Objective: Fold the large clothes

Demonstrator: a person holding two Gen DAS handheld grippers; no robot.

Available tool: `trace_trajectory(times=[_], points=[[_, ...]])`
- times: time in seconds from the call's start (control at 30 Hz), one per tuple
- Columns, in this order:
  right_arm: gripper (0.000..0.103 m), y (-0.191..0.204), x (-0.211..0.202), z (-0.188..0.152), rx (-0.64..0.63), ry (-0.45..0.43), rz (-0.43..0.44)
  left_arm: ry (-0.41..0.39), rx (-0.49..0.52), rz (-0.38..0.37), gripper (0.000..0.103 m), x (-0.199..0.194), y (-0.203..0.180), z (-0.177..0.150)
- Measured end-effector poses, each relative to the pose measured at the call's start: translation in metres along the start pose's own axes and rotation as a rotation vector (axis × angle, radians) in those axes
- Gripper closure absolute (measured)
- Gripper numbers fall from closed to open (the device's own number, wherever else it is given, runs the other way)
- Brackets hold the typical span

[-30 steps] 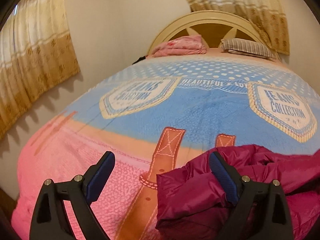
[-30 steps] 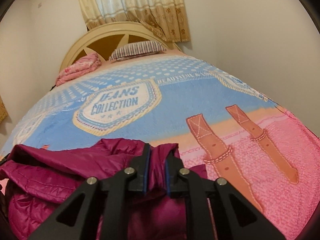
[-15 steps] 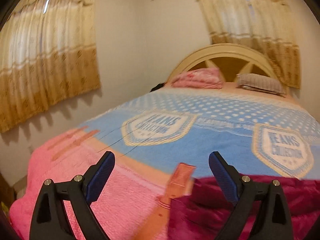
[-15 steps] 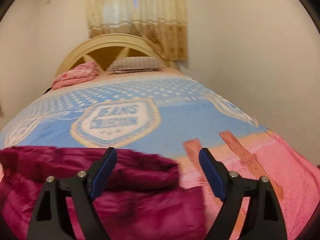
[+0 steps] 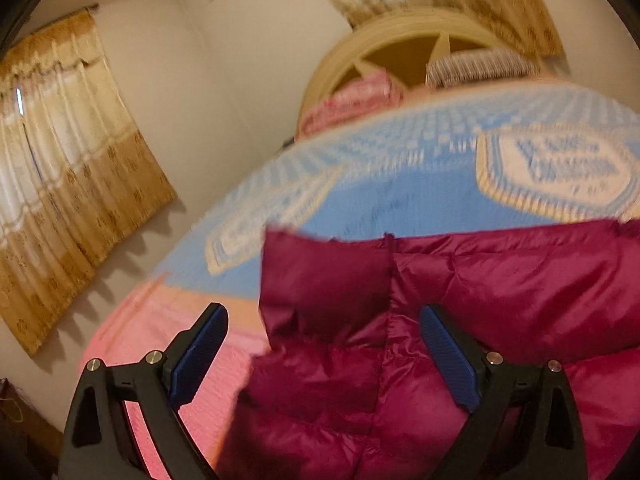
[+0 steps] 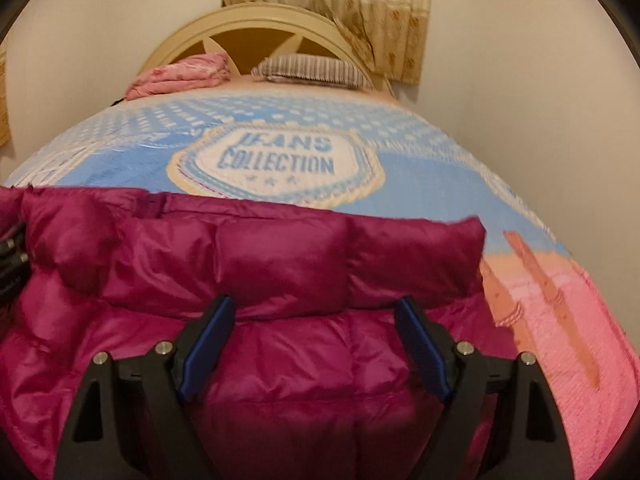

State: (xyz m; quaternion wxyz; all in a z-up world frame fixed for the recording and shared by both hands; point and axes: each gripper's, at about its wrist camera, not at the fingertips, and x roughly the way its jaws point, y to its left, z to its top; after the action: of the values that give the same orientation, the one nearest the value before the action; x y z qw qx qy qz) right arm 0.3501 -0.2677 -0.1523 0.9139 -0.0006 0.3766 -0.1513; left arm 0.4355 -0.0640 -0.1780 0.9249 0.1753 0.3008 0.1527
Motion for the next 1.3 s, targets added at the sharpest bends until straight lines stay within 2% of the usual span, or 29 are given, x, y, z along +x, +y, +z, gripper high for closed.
trace_trajectory(times=[0.5,0.97,1.3], points=[[0.012,-0.003,0.016,-0.007,0.041,0.063,0.013,0.121,0.01,-0.043,0.001,0.034,-0.013,-0.01],[0.007,-0.002,0.035,-0.009,0.032,0.158,-0.005,0.138,0.06,-0.009,0.001,0.038,-0.024,-0.011],[0.006,-0.001,0.038,-0.01,0.024,0.177,-0.018,0.143,0.077,0.014,0.001,0.037,-0.026,-0.009]])
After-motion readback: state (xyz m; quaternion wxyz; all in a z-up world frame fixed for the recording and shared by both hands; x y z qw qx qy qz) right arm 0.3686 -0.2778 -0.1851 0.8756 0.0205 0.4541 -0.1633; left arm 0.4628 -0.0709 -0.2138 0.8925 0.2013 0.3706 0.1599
